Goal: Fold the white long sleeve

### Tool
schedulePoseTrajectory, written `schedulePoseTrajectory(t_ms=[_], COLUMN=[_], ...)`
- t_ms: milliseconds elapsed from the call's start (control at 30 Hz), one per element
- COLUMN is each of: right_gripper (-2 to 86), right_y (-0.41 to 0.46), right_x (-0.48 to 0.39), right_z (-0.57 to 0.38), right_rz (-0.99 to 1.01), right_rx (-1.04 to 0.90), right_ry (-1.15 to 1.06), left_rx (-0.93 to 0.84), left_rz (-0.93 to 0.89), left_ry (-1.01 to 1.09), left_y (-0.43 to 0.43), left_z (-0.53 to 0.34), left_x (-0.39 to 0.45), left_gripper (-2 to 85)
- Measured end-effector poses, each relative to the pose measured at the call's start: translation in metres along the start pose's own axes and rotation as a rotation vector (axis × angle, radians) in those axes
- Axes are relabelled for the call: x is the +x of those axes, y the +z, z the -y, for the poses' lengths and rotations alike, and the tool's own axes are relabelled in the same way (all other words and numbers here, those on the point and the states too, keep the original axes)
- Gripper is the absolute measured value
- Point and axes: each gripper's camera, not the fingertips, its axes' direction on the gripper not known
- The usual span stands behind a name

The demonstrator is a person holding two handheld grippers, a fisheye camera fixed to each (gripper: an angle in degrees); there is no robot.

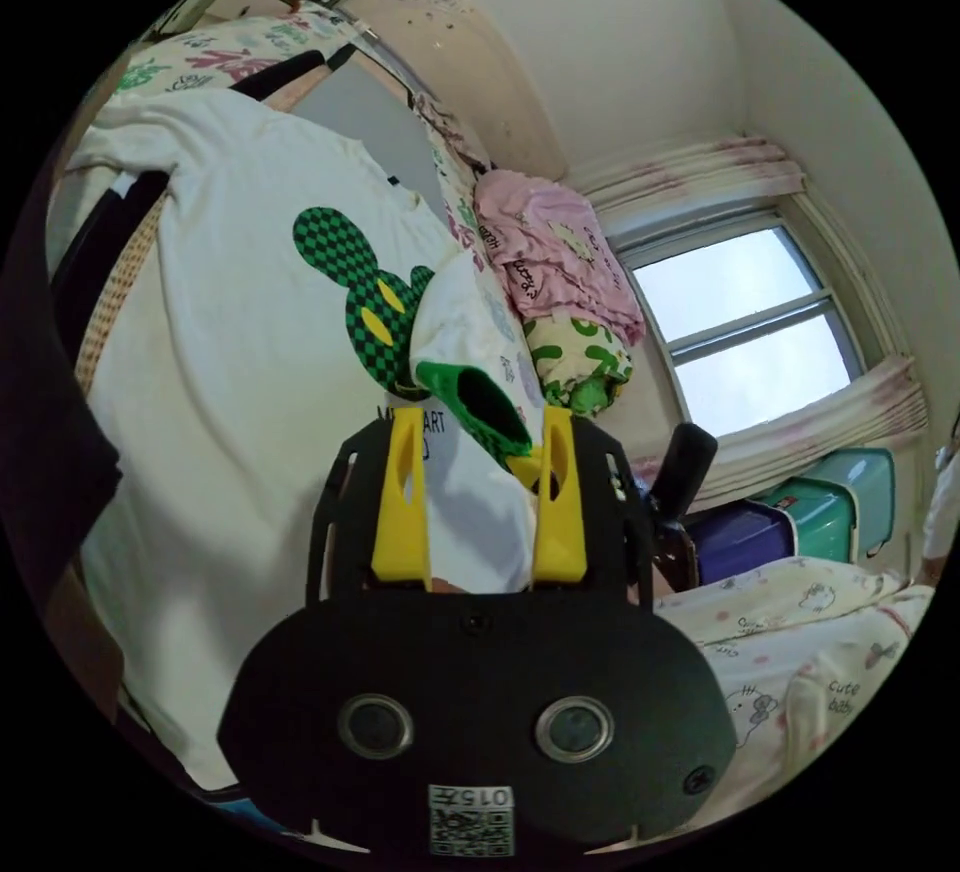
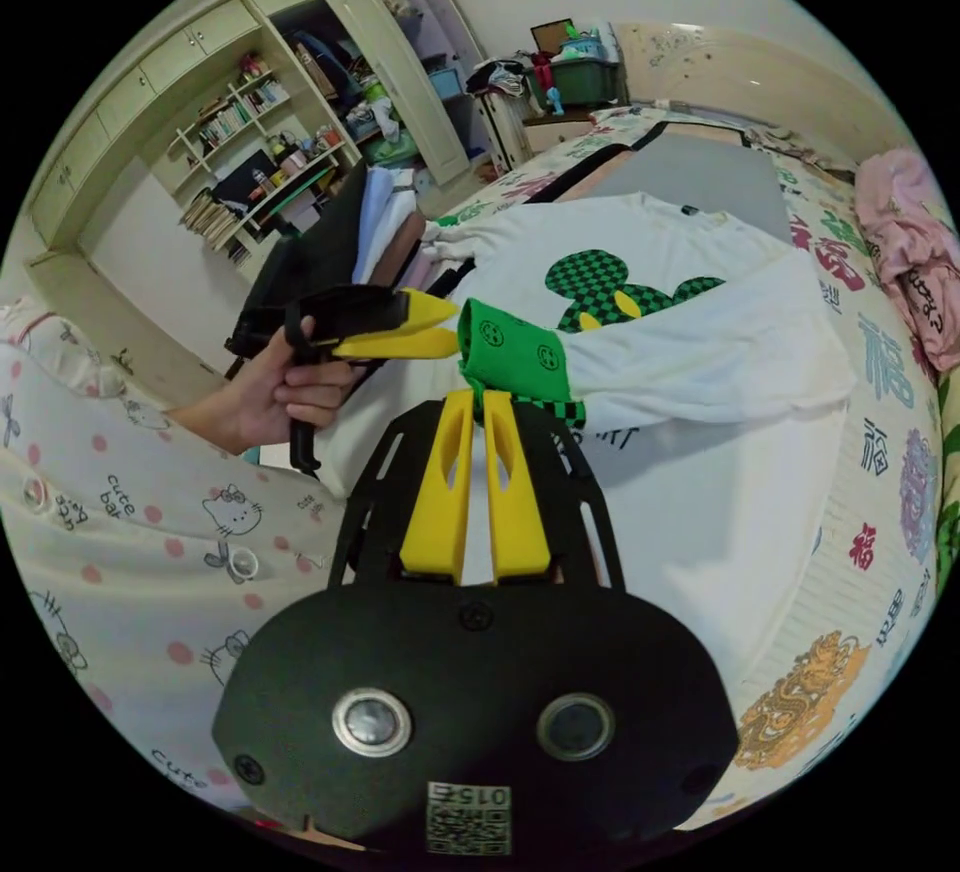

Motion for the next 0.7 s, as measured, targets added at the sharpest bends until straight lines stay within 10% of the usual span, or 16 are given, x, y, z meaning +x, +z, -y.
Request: schedulePoseTrajectory(t_ms=[200, 700], right_gripper=[-0.4, 2.1], right_y=[-0.01, -0.079], right_x=[-0.023, 0.032], right_z=[-0.045, -0.13], right_rz=[0.007, 0.216], right_rx=[-0.047, -0.193], right_ry=[-0.049, 0.025], left_rx=[-0.003, -0.23], left_rz=[0.056, 0.398], left_ry=[0.023, 0.255], left_y=[-0.015, 0.004], left_z=[-0.01, -0.028], left_x=[-0.004, 0.065], left_gripper=[0.9, -0.3])
